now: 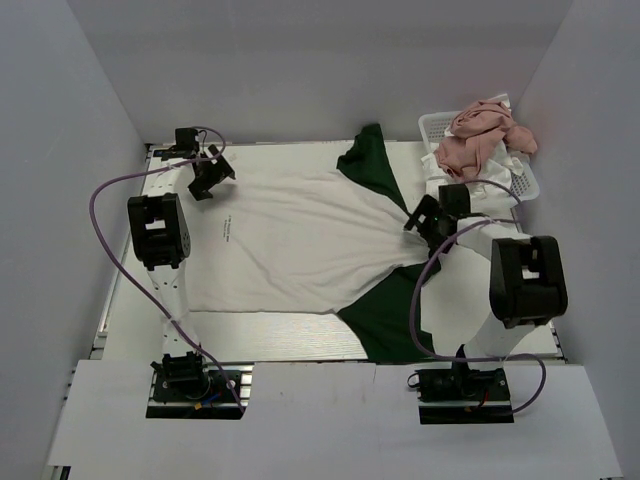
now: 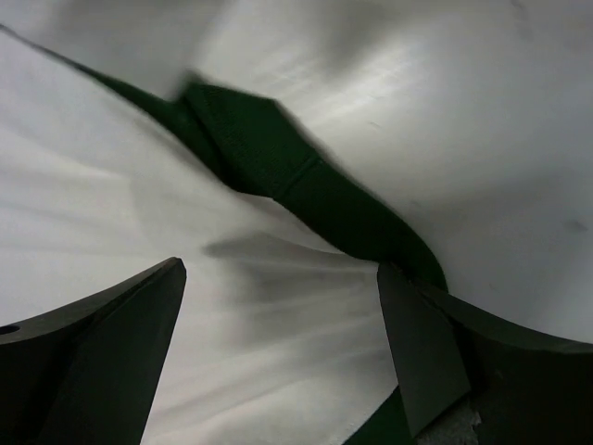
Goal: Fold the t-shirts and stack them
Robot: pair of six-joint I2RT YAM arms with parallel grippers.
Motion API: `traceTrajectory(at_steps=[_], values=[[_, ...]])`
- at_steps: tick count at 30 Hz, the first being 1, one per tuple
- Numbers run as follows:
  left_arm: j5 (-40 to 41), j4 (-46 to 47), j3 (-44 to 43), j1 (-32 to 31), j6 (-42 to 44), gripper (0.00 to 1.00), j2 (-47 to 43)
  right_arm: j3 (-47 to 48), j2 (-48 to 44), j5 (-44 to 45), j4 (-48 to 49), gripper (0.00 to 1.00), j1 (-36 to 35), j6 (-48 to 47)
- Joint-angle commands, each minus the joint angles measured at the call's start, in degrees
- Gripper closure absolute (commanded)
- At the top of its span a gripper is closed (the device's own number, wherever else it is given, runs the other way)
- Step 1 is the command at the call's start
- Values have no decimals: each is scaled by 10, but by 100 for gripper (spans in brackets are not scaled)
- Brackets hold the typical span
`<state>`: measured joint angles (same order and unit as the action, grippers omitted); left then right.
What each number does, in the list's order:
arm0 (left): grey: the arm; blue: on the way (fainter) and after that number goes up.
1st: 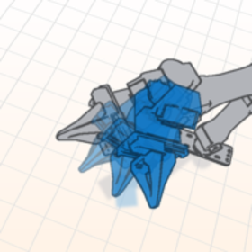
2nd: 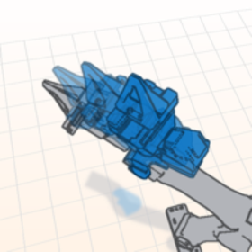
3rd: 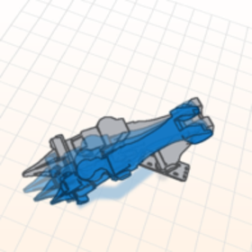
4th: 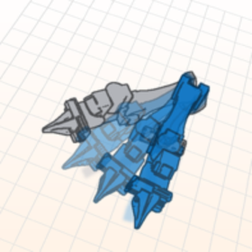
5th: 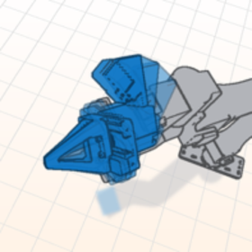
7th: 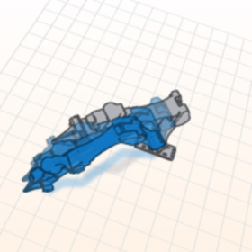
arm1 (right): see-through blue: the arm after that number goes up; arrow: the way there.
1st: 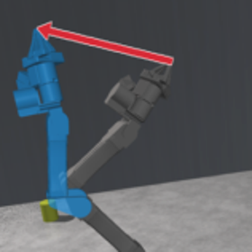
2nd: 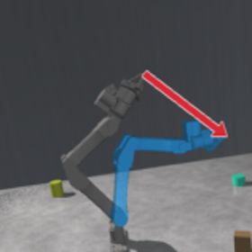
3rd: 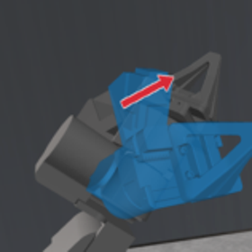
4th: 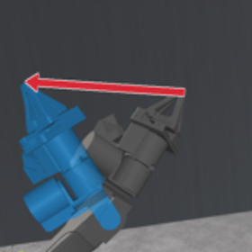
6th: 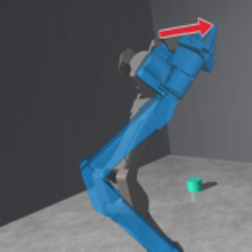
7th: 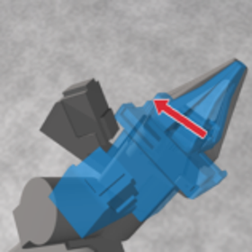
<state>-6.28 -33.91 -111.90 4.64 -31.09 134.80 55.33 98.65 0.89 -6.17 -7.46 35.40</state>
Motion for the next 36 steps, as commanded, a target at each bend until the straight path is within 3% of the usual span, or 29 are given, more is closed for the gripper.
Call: traceTrajectory(at_steps=[1,5,11,17,19,25,29,36], values=[[24,-25,21,1,-3,0,23,-44,-49,90,-74,10,10,16],[-6,-8,32,1,2,0,23,-17,-72,47,-60,10,2,-45],[-31,5,12,1,8,0,13,100,-44,8,-29,10,-55,-122],[-5,5,-5,-5,60,0,1,255,101,8,-46,10,-94,-166],[35,-25,-47,-11,78,0,19,333,167,10,-78,10,-98,-171],[29,-84,-162,-17,96,0,118,483,304,17,-116,10,-101,-162],[24,-56,-155,-17,101,0,123,628,411,43,-147,10,-95,-146],[-24,-5,-175,-17,94,0,152,741,510,52,-161,10,-70,-84]])
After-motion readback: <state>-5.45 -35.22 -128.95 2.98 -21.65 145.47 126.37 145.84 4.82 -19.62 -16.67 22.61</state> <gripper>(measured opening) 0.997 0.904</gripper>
